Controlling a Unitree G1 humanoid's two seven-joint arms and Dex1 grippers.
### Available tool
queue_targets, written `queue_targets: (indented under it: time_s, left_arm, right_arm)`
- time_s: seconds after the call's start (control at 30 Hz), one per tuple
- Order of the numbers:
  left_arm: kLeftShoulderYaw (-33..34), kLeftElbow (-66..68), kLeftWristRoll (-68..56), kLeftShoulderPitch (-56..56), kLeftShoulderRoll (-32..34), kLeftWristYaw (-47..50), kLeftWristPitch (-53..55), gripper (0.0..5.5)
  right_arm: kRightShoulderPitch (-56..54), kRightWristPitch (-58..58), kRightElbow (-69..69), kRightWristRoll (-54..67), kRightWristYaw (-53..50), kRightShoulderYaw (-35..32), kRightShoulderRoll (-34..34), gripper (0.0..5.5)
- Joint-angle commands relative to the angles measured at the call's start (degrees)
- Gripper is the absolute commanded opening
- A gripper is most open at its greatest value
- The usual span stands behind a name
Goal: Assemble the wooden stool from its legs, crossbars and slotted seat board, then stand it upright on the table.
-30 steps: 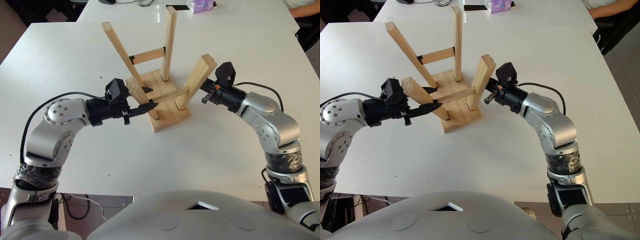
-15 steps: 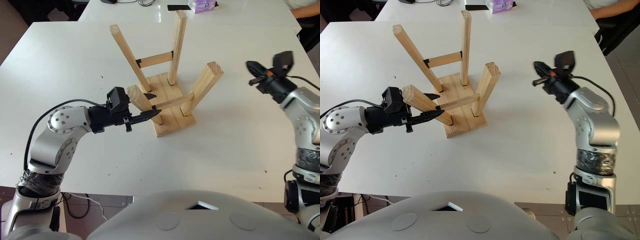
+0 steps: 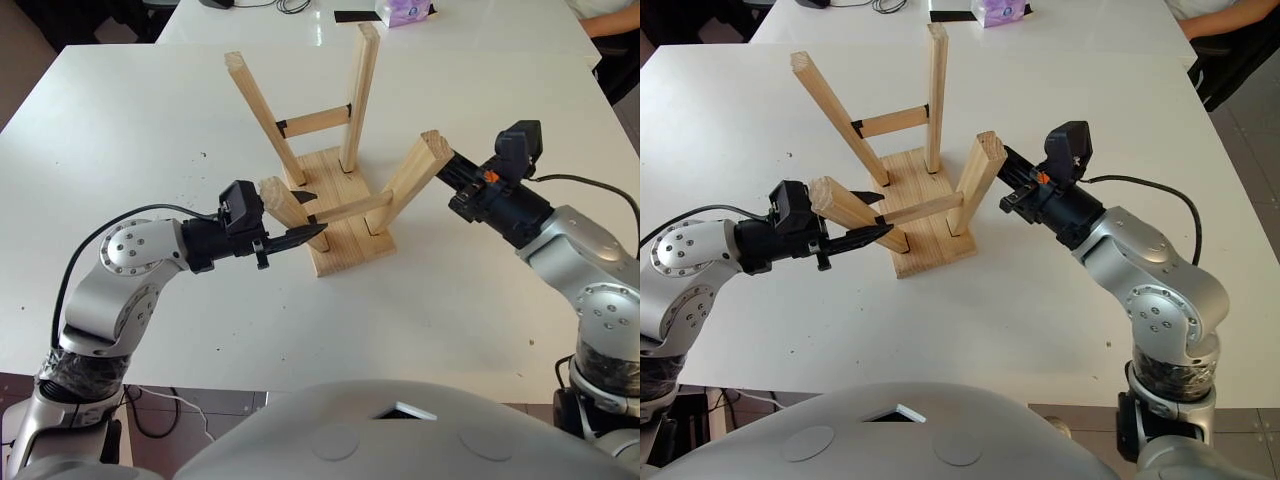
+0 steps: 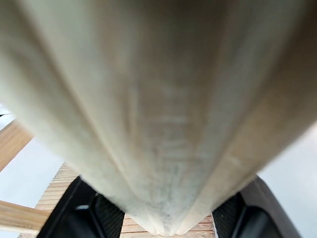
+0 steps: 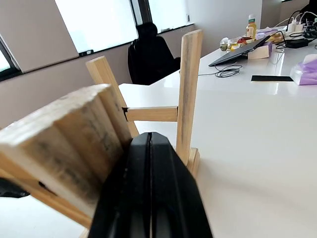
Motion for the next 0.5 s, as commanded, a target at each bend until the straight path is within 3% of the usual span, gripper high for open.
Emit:
queue_targets:
  time_s: [0.03,0.17,0.27,0.33,0.5]
  left_arm:
    - [-1.5,3.1,-0.2,-0.1,-3.0,0.5,1.9,2.04]
    - [3.9,3.9,-6.4,-4.1,-4.2,1.1,4.5,2.04]
    - [5.9,3.6,-7.7,-4.9,-3.7,1.1,5.9,2.65]
    - [7.3,3.3,-7.9,-4.9,-3.8,2.0,6.1,2.95]
    - [12.4,-3.0,-12.8,-1.0,-4.1,4.6,8.2,2.95]
  right_arm:
    - [-6.1,-3.6,9.0,-1.0,4.6,-2.7,-1.0,0.0]
    - [-9.7,-7.2,17.1,-0.7,5.3,-8.4,-0.3,0.0]
    - [-11.9,-7.8,17.9,2.1,4.8,-10.6,1.3,0.0]
    - [-12.7,-8.4,18.4,2.1,5.2,-10.8,1.7,0.0]
    - [-13.9,-8.6,19.2,1.7,5.1,-9.6,2.1,0.0]
